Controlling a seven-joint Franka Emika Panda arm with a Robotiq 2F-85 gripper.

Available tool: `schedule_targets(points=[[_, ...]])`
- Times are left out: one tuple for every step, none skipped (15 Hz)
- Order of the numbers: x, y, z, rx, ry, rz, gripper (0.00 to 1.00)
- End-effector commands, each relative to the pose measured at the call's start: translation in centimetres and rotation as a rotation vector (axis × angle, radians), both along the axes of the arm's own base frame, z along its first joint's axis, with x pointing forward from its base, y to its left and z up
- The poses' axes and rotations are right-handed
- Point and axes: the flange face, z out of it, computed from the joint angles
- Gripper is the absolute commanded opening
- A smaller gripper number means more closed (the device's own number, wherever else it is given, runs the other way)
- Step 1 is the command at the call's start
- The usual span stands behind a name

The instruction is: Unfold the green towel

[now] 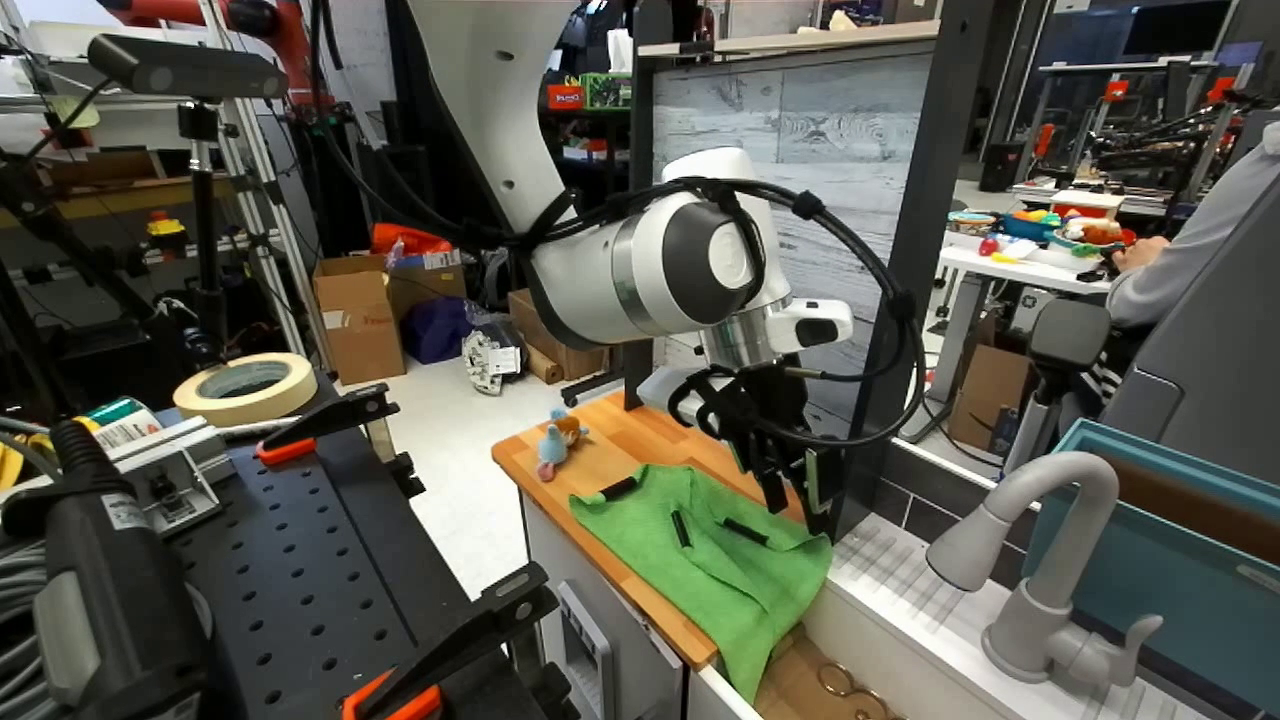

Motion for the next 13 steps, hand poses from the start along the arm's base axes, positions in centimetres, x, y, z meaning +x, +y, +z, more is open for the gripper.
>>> schedule_targets(points=[[-3.5,2.4,2.1,-0.009,-0.003,0.026,0.91],[-5.0,3.6,2.2,-0.009,0.007,0.059,0.98],[-6.3,4.9,2.2,-0.006,0.021,0.104,1.00],[-7.8,6.1,2.2,0.007,0.024,0.138,1.00],[-9.3,7.6,2.2,0.024,0.025,0.174,1.00],[-11.0,9.1,2.3,0.044,0.025,0.211,1.00],[-12.8,10.6,2.4,0.060,0.021,0.240,1.00],[-15.0,12.1,2.2,0.073,0.033,0.274,1.00],[-11.2,10.5,0.7,0.045,0.023,0.218,1.00],[-12.5,11.4,0.6,0.049,0.034,0.226,1.00],[-12.6,11.8,0.5,0.049,0.034,0.224,1.00],[-12.3,11.6,0.5,0.048,0.029,0.222,1.00],[-12.0,11.3,0.6,0.047,0.025,0.219,1.00]])
